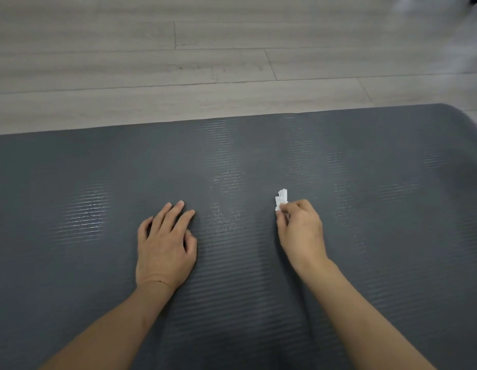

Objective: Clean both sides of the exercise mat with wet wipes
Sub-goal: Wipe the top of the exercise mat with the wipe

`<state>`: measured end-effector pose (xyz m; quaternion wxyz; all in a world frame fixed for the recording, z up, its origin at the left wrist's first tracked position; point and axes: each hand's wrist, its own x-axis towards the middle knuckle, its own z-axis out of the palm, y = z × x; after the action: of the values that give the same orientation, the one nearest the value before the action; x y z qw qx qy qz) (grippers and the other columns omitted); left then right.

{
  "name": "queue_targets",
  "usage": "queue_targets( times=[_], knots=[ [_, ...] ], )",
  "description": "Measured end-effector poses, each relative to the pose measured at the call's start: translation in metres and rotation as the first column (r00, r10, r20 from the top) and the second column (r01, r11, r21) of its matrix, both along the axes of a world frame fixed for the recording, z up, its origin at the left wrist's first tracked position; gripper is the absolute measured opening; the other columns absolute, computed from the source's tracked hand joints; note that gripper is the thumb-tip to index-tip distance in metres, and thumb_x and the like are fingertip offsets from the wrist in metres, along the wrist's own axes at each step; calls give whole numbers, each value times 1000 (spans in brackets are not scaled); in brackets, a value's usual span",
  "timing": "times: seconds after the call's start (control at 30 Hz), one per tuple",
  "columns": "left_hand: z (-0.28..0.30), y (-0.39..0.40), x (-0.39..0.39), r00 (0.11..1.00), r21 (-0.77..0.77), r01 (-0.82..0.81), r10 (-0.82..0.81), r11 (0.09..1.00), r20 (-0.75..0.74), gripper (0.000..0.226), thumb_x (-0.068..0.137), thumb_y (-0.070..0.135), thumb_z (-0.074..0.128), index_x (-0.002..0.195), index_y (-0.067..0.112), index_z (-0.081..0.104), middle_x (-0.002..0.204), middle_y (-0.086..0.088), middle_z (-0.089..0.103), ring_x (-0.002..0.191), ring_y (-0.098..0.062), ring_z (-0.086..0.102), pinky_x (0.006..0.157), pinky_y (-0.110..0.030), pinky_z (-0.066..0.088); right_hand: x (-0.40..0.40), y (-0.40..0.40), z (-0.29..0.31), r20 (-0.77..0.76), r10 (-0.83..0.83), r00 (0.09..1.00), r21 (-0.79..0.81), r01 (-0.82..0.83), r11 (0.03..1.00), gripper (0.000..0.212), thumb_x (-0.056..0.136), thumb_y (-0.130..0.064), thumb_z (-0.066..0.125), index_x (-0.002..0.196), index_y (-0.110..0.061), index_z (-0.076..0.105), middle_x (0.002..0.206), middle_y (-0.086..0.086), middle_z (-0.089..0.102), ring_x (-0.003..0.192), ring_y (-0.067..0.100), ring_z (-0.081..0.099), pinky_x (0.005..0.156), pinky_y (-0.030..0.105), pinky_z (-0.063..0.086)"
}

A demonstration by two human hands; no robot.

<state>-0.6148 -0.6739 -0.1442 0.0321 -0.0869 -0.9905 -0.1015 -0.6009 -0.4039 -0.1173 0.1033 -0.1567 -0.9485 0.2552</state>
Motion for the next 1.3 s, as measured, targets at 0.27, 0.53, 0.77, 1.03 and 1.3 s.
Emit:
queue_targets(
  times=[0.27,0.53,0.77,1.03,1.3],
  knots=[
    [0,0,-2,1000,31,-21,21,999,7,54,96,34,32,142,25,59,157,6,48,150,-14,36,121,-46,27,-21,-37,-9,-80,-31,996,-5,31,1000,12,87,-8,67,95,-6,75,88,10,64,75,30,62,70,35,53],
    [2,0,-2,1000,11,-13,13,1000,-2,57,95,33,31,144,22,58,157,4,49,150,-15,36,120,-46,28,-38,-33,-2,61,302,951,169,-308,936,6,84,-7,63,90,-5,63,89,16,59,79,35,57,68,39,47],
    [3,1,-1,1000,6,-16,16,1000,21,58,93,33,32,143,21,59,157,3,49,150,-15,37,120,-46,26,-35,32,6,52,-295,954,161,283,945,18,87,-7,57,99,-5,70,101,21,67,92,40,63,79,41,46],
    [3,-1,-1,1000,21,5,-5,1000,-13,61,90,32,31,141,18,61,155,1,52,148,-18,41,119,-46,28,-38,-16,3,85,234,969,229,-247,941,8,79,-3,66,87,-2,64,89,19,62,83,39,60,69,41,48],
    [4,0,-2,1000,3,-4,4,1000,-6,61,90,32,32,140,18,62,154,1,53,147,-18,42,118,-46,29,-40,-39,-1,0,-101,995,104,100,989,23,78,-2,64,96,-14,73,92,12,71,82,33,67,71,35,53]
  ],
)
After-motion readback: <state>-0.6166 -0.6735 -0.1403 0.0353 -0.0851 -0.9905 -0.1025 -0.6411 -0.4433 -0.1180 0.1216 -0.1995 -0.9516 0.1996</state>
